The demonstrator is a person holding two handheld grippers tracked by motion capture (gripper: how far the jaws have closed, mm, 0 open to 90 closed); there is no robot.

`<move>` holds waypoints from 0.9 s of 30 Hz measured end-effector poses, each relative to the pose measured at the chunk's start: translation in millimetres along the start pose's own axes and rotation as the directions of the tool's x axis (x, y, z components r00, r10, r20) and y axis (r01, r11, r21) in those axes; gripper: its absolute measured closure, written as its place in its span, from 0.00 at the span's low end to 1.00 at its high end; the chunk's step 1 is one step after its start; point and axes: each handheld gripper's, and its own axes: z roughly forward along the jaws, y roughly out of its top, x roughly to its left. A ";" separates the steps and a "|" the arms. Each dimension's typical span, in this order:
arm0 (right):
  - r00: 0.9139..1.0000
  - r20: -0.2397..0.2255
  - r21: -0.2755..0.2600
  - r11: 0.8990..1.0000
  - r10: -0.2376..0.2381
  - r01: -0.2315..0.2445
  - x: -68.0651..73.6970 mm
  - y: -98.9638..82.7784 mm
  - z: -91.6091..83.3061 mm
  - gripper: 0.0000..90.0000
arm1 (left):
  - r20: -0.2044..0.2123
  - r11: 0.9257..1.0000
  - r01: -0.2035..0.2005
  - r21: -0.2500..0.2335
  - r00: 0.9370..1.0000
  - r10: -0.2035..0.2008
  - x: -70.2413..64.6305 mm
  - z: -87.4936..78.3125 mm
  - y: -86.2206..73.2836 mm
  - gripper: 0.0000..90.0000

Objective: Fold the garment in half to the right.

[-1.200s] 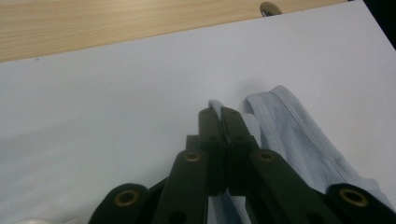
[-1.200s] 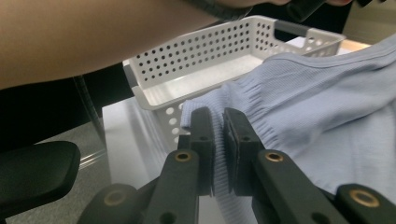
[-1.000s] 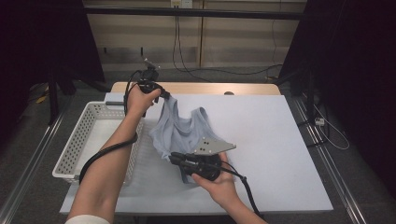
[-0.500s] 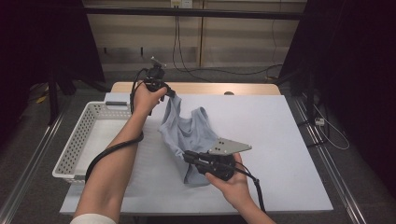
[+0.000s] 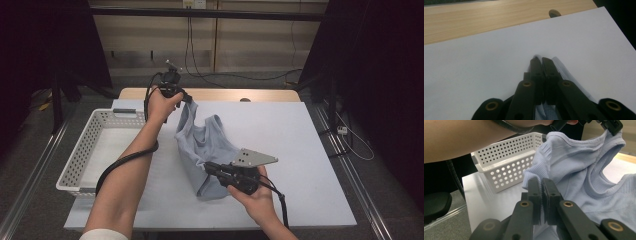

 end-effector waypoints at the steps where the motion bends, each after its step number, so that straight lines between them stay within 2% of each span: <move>1: 1.000 0.001 -0.001 1.000 0.000 0.000 -0.1 -0.2 -0.4 0.96 | 0.000 1.000 0.003 -0.003 1.000 -0.003 -0.1 0.0 0.1 0.98; 10: 1.000 0.022 -0.002 1.000 0.008 -0.008 -6.9 -3.2 -10.7 0.96 | 0.009 1.000 0.010 -0.007 1.000 -0.010 -1.4 6.1 0.9 0.98; 12: 1.000 0.025 0.000 1.000 0.006 -0.006 -7.4 -3.5 -12.9 0.96 | 0.002 1.000 0.013 -0.009 1.000 -0.013 -3.1 9.7 0.8 0.98; 14: 1.000 0.026 0.001 1.000 0.006 -0.006 -7.8 -4.3 -14.9 0.96 | -0.014 1.000 -0.002 0.000 1.000 0.002 -5.7 13.6 0.9 0.98; 20: 0.999 0.040 0.004 1.000 0.012 -0.013 -9.8 -7.6 -20.4 0.96 | -0.012 1.000 0.006 0.000 1.000 -0.006 -11.9 23.3 1.5 0.98; 27: 0.998 0.056 -0.002 1.000 0.017 -0.017 -13.1 -10.4 -28.3 0.96 | 0.007 1.000 -0.010 -0.010 1.000 0.010 -17.7 28.4 1.6 0.97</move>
